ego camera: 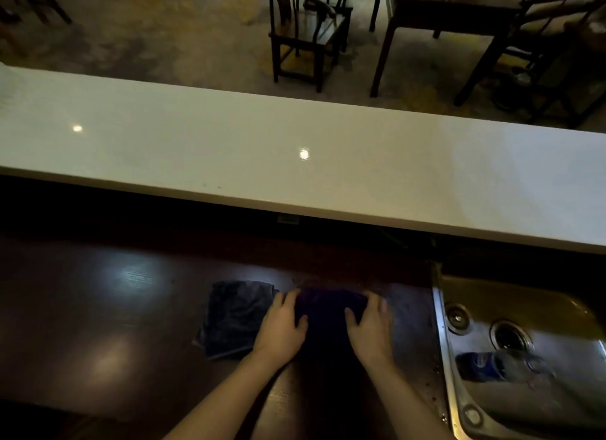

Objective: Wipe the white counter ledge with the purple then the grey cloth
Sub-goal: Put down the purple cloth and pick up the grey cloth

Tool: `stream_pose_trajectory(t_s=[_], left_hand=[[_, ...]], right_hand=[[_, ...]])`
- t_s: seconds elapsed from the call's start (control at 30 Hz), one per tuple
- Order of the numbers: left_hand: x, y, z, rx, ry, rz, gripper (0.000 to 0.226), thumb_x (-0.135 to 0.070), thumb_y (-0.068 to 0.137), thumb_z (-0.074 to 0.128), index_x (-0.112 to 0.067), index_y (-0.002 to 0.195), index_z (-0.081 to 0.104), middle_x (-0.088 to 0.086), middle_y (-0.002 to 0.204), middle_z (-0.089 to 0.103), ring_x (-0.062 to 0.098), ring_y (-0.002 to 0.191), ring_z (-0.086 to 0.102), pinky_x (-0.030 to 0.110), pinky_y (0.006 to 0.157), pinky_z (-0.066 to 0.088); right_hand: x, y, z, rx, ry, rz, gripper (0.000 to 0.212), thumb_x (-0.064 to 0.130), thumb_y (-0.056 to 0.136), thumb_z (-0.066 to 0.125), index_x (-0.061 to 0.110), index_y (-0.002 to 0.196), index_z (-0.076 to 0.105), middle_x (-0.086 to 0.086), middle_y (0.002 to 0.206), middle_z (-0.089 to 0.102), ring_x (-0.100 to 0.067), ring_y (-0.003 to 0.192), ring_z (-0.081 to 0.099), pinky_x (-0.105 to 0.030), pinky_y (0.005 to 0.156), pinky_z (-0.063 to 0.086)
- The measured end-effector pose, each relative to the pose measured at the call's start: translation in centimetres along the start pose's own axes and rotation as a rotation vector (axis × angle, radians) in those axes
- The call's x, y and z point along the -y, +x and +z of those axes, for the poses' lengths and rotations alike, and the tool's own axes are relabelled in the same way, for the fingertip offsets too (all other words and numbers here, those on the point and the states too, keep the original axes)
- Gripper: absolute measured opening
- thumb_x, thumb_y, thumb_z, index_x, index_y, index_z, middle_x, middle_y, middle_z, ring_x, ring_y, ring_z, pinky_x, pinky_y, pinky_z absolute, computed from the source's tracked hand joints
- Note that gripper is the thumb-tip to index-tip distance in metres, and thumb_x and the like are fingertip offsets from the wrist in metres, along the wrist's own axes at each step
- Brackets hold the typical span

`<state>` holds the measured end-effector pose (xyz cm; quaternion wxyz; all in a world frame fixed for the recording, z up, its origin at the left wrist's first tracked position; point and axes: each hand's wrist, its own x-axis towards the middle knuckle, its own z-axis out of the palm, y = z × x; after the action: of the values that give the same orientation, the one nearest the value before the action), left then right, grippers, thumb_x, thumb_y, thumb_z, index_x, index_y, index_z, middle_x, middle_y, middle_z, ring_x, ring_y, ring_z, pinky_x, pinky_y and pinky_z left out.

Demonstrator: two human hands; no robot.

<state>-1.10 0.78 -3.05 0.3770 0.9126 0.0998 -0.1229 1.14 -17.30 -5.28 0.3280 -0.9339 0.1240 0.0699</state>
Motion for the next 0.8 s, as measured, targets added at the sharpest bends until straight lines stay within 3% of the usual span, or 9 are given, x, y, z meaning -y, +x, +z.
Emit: stream_pose_trajectory(t_s=[0.13, 0.3, 0.4, 0.53, 0.7, 0.8], left_hand=[[2.0, -0.4, -3.1, -0.154, -0.023, 0.019, 0.039, -0.018, 0.091, 0.061, -0.014, 0.129, 0.054, 0.004, 0.13, 0.052, 0.024, 0.116, 0.056, 0.03, 0.095, 0.044], [5.7, -0.4, -6.5, -0.322, 0.008, -0.095, 0.038, -0.01, 0.084, 0.065, -0.006, 0.121, 0.058, 0.012, 0.125, 0.054, 0.031, 0.118, 0.052, 0.04, 0.104, 0.042], [7.8, -0.5, -7.6, -0.324, 0.084, -0.236, 0.049, -0.021, 0.084, 0.067, -0.008, 0.129, 0.053, 0.015, 0.134, 0.049, 0.036, 0.122, 0.049, 0.046, 0.103, 0.041], [10.0, -0.5, -8.0, -0.262, 0.087, -0.362, 0.061, -0.034, 0.087, 0.068, -0.009, 0.137, 0.046, 0.017, 0.138, 0.048, 0.037, 0.124, 0.048, 0.046, 0.102, 0.042], [11.2, 0.4, -8.2, -0.266, -0.051, -0.407, 0.06, -0.035, 0.082, 0.074, -0.007, 0.131, 0.051, 0.015, 0.127, 0.057, 0.034, 0.115, 0.058, 0.037, 0.088, 0.047], [11.6, 1.3, -8.4, -0.213, -0.131, -0.43, 0.054, -0.036, 0.08, 0.076, -0.008, 0.122, 0.057, 0.011, 0.115, 0.066, 0.031, 0.109, 0.063, 0.03, 0.077, 0.043]], right_hand=[[2.5, 0.0, 0.4, -0.122, -0.064, -0.175, 0.047, 0.014, 0.081, 0.078, 0.004, 0.124, 0.059, -0.018, 0.125, 0.058, -0.038, 0.119, 0.05, -0.051, 0.102, 0.043], [6.8, -0.4, 2.9, 0.12, 0.015, -0.317, 0.043, 0.018, 0.09, 0.071, 0.006, 0.129, 0.057, -0.013, 0.128, 0.059, -0.032, 0.122, 0.051, -0.042, 0.104, 0.041], [9.1, -0.4, 5.1, 0.305, -0.044, -0.369, 0.051, 0.032, 0.095, 0.064, 0.013, 0.139, 0.047, -0.007, 0.141, 0.053, -0.027, 0.133, 0.045, -0.04, 0.108, 0.034], [11.5, -0.6, 7.5, 0.382, -0.3, -0.427, 0.06, 0.051, 0.095, 0.053, 0.022, 0.145, 0.038, -0.001, 0.147, 0.05, -0.023, 0.136, 0.041, -0.044, 0.11, 0.021], [13.0, -0.4, 9.4, 0.449, -0.344, -0.361, 0.07, 0.058, 0.088, 0.063, 0.025, 0.144, 0.038, -0.003, 0.146, 0.047, -0.026, 0.135, 0.04, -0.046, 0.11, 0.027], [13.2, -0.1, 9.7, 0.469, -0.313, -0.302, 0.065, 0.057, 0.083, 0.07, 0.025, 0.135, 0.049, -0.002, 0.139, 0.055, -0.025, 0.131, 0.047, -0.044, 0.106, 0.031]])
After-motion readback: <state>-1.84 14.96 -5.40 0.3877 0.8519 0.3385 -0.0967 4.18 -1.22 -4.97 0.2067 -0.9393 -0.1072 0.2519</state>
